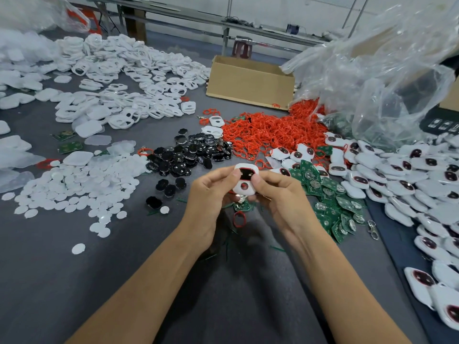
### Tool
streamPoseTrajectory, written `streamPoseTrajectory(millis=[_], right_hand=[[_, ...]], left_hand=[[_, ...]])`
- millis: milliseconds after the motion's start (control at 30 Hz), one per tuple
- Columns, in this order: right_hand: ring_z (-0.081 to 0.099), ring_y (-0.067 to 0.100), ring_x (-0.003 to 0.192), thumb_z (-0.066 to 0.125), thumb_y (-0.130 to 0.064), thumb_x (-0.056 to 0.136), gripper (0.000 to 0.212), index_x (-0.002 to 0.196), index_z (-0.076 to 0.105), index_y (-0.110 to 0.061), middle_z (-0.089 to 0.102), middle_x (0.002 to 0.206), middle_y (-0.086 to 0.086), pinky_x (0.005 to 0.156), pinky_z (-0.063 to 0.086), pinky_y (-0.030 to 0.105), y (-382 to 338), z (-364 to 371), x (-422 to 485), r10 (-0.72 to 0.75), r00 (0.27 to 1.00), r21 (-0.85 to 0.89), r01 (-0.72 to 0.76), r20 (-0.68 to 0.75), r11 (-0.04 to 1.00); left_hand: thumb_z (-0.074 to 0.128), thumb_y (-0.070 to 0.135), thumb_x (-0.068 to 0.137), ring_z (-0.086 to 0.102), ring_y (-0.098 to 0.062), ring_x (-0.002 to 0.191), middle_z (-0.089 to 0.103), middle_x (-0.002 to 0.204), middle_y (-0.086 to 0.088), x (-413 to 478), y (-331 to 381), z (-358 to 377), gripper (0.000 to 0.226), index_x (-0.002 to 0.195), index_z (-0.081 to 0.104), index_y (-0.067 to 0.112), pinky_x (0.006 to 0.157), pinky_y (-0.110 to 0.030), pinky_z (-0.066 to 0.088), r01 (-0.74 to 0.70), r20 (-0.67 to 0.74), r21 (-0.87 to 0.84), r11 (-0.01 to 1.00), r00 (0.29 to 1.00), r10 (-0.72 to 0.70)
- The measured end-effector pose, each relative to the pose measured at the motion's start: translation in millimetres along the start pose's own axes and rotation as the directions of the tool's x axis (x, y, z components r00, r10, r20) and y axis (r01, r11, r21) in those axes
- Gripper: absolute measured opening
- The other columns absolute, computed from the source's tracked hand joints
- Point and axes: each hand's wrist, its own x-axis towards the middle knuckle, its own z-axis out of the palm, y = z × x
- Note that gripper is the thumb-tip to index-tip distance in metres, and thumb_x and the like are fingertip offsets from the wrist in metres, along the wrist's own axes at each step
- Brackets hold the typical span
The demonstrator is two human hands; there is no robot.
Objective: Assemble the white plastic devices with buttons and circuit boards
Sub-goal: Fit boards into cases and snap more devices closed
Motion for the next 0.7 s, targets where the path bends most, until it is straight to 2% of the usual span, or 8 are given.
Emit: streamPoseTrajectory(millis=[133, 267, 367, 433, 500, 533, 600, 700], right_hand=[[0.064, 0.007, 0.065, 0.065, -0.015, 0.071, 0.010, 0.073, 0.075, -0.011, 0.071, 0.074, 0.003, 0.060, 0.051, 0.015, -1.7, -3.8, 0.3, 0.100, 0.993, 0.195, -0.111, 0.066, 0.975], [0.061, 0.005, 0.061, 0.062, -0.014, 0.073, 0.015, 0.073, 0.076, -0.009, 0.071, 0.073, 0.002, 0.052, 0.046, 0.014, -2.3, -4.0, 0.9, 0.107, 0.988, 0.263, -0.134, 0.113, 0.955], [0.060, 0.005, 0.060, 0.060, -0.012, 0.074, 0.016, 0.075, 0.076, -0.007, 0.070, 0.071, 0.002, 0.050, 0.043, 0.013, -3.7, -3.4, -0.5, 0.093, 0.991, 0.273, -0.117, 0.098, 0.955], [0.054, 0.004, 0.059, 0.062, -0.010, 0.077, 0.014, 0.083, 0.073, -0.004, 0.068, 0.071, 0.003, 0.051, 0.038, 0.013, -2.8, -3.6, -0.1, 0.007, 1.000, 0.162, -0.007, 0.001, 0.987], [0.053, 0.003, 0.059, 0.066, -0.003, 0.080, 0.007, 0.082, 0.071, -0.007, 0.066, 0.071, 0.000, 0.056, 0.040, 0.015, -2.2, -3.3, 0.1, -0.206, 0.974, -0.135, 0.191, -0.100, 0.972], [0.055, 0.004, 0.064, 0.067, 0.001, 0.080, 0.011, 0.079, 0.071, -0.009, 0.066, 0.074, -0.001, 0.061, 0.042, 0.016, -1.1, -3.0, 0.4, -0.343, 0.933, -0.330, 0.292, -0.108, 0.898], [0.058, 0.008, 0.073, 0.071, 0.002, 0.076, 0.013, 0.078, 0.073, -0.011, 0.065, 0.081, 0.000, 0.070, 0.043, 0.015, 1.0, -0.3, 0.0, -0.545, 0.838, -0.634, 0.422, 0.000, 0.648], [0.059, 0.019, 0.083, 0.075, -0.003, 0.075, 0.007, 0.080, 0.076, -0.007, 0.067, 0.087, 0.005, 0.080, 0.042, 0.018, 4.3, -1.6, -1.2, -0.616, 0.763, -0.783, 0.499, 0.193, 0.372]], left_hand=[[0.061, 0.023, 0.077, 0.063, -0.011, 0.070, 0.072, 0.081, -0.002, 2.8, 0.7, -2.3, 0.024, 0.094, 0.073, 0.011, 0.067, -0.024, 0.049, 0.100, 0.102, -0.125, 0.987, 0.991, -0.087], [0.060, 0.026, 0.074, 0.063, -0.006, 0.067, 0.072, 0.078, 0.003, 3.1, 0.6, -3.9, 0.021, 0.079, 0.079, 0.018, 0.061, -0.018, 0.049, 0.138, 0.160, -0.160, 0.977, 0.981, -0.113], [0.061, 0.026, 0.073, 0.061, -0.005, 0.064, 0.071, 0.075, 0.003, 2.6, 0.7, -3.2, 0.021, 0.080, 0.078, 0.015, 0.058, -0.018, 0.047, 0.140, 0.155, -0.163, 0.977, 0.981, -0.115], [0.062, 0.025, 0.076, 0.062, -0.006, 0.063, 0.072, 0.074, 0.001, 1.5, -1.2, -2.5, 0.021, 0.088, 0.074, 0.012, 0.057, -0.017, 0.047, 0.074, 0.103, -0.118, 0.990, 0.993, -0.062], [0.062, 0.019, 0.085, 0.065, -0.007, 0.063, 0.072, 0.073, -0.002, 1.3, -4.6, -1.3, 0.016, 0.092, 0.071, 0.008, 0.056, -0.017, 0.049, -0.010, 0.021, -0.013, 1.000, 1.000, 0.010], [0.059, 0.020, 0.090, 0.067, -0.009, 0.065, 0.071, 0.073, -0.003, 1.4, -5.9, 0.1, 0.017, 0.093, 0.070, 0.007, 0.056, -0.019, 0.052, -0.018, -0.002, 0.019, 1.000, 1.000, 0.018], [0.050, 0.032, 0.097, 0.068, -0.012, 0.063, 0.070, 0.068, -0.002, 2.1, -5.7, 3.2, 0.033, 0.093, 0.070, 0.005, 0.057, -0.023, 0.056, 0.056, -0.004, -0.004, 0.998, 0.998, -0.056], [0.044, 0.036, 0.099, 0.066, -0.011, 0.059, 0.070, 0.071, -0.007, 3.0, -3.4, 4.1, 0.041, 0.091, 0.069, 0.005, 0.057, -0.024, 0.057, 0.147, 0.044, -0.039, 0.988, 0.988, -0.146]])
